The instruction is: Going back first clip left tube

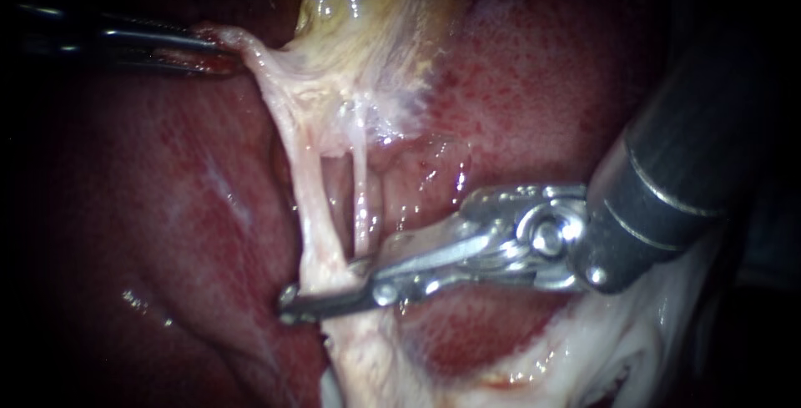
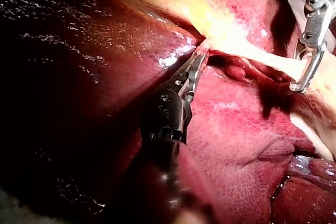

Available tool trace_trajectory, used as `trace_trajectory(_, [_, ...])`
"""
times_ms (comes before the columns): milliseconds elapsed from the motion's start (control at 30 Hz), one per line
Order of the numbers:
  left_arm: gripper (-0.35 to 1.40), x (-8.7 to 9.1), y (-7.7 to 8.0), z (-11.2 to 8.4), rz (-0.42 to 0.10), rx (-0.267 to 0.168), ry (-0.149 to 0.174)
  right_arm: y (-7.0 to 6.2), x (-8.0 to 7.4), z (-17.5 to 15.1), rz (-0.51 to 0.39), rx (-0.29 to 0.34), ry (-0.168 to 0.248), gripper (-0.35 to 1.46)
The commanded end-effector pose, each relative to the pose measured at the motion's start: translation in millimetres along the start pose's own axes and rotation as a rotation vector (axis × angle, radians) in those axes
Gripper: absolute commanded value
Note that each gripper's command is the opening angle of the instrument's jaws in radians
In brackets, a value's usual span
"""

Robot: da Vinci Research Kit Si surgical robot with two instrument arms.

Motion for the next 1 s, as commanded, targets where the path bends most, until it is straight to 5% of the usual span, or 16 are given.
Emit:
trace_trajectory(33, [-0.35, 0.0, 0.0, 0.0, 0.0, 0.0, 0.0, 0.3, 0.0, 0.2, -0.007, 0.008, -0.009, -0.13])
trace_trajectory(67, [-0.35, 0.0, 0.0, 0.0, 0.0, 0.0, 0.0, 0.5, -0.1, 0.4, -0.037, 0.017, -0.016, 0.06])
trace_trajectory(200, [-0.35, 0.0, 0.0, 0.0, 0.0, 0.0, 0.0, 1.7, -0.7, 1.2, -0.101, 0.001, -0.01, 0.38])
trace_trajectory(600, [-0.35, -0.1, 0.0, -0.2, 0.0, -0.001, 0.0, 5.6, -2.2, -0.2, -0.311, -0.128, 0.048, 0.5])
trace_trajectory(833, [-0.35, -0.2, 0.0, -0.3, 0.001, -0.001, 0.0, 4.9, -3.1, -3.2, -0.416, -0.147, 0.049, 0.5])
trace_trajectory(1000, [-0.35, -0.2, 0.0, -0.4, 0.001, -0.002, 0.0, 3.6, -3.6, -6.4, -0.472, -0.219, 0.071, 0.5])
